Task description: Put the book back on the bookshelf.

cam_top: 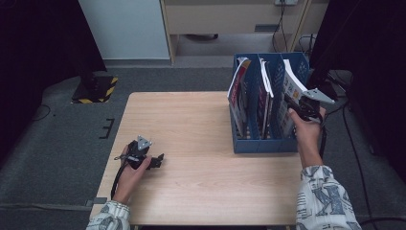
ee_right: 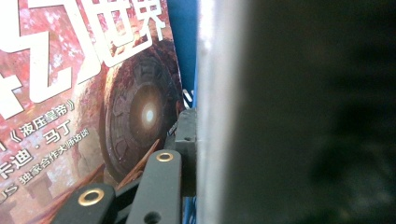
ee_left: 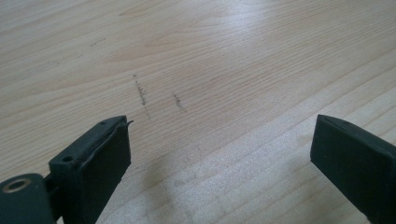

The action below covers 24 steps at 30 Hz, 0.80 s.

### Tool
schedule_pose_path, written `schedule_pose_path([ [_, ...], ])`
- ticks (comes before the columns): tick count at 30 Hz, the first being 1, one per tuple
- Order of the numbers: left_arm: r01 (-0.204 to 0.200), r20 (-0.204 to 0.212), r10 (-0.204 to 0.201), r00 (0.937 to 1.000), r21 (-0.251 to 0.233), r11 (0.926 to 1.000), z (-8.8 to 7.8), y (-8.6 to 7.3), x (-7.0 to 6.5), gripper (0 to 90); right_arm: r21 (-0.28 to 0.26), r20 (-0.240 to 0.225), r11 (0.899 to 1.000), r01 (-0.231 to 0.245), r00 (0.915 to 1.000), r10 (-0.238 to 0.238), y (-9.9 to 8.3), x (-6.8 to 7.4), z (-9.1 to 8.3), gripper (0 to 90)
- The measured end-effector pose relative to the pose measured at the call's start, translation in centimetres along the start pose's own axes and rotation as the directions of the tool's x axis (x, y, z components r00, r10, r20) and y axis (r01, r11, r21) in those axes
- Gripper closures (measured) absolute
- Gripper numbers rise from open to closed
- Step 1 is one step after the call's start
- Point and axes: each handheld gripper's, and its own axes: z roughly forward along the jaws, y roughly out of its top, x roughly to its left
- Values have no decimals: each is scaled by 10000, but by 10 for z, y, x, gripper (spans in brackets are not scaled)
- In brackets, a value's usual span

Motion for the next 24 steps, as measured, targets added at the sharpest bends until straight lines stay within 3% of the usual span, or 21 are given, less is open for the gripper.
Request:
schedule_pose_path([
  [9, -19, -14, 19, 10000, 29, 10000, 0, 0, 0, 48, -338, -42, 9993, -147, 9999, 146, -2, 2, -3, 719],
  [16, -13, -9, 13, 10000, 7, 10000, 0, 0, 0, 48, -623, 217, 9975, -326, 9992, 340, 1, 1, -7, 710],
  [20, -26, -8, 26, 10000, 31, 10000, 0, 0, 0, 48, -1123, 224, 9929, -389, 9989, 416, 9, 3, -14, 710],
  [24, -38, 2, 38, 10000, 8, 10000, 0, 0, 0, 48, -1299, 187, 9912, -256, 9994, 282, 16, 5, -17, 713],
])
